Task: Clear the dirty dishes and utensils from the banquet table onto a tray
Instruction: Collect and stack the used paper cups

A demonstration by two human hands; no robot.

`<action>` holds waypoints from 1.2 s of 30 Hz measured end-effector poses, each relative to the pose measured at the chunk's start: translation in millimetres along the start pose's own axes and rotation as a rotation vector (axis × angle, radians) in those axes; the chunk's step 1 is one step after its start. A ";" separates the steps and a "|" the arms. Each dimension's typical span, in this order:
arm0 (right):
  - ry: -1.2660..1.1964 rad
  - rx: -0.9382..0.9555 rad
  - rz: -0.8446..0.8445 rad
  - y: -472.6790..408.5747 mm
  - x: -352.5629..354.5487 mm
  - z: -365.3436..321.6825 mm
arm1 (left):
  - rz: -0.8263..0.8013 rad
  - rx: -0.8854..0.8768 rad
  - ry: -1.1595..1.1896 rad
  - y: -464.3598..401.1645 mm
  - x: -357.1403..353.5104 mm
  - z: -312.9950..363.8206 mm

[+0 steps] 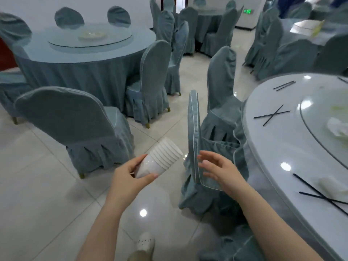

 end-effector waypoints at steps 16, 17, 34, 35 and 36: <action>-0.291 -0.265 1.121 96.2 163.2 87.9 | -0.593 -0.167 0.108 -204.4 -177.8 94.7; -0.276 -0.277 1.163 104.7 173.2 90.9 | -0.632 -0.168 0.103 -209.1 -193.4 99.3; 0.919 -0.812 0.931 64.3 408.0 157.0 | -0.769 -0.121 0.057 -303.4 -406.1 134.4; 0.978 -0.876 0.841 60.2 419.8 165.6 | -0.775 -0.115 0.055 -307.0 -415.7 135.1; 1.015 -0.928 0.749 56.4 429.0 173.7 | -0.781 -0.107 0.058 -310.1 -423.8 135.7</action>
Point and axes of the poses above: each hand's wrist, its own y-axis away from the middle knuckle, its own x-axis out of the back of the hand, z = x × y, the point moved 9 cm from there along -y, towards the middle knuckle, and after that the axes turned 5 degrees about y, right-handed, at the moved point
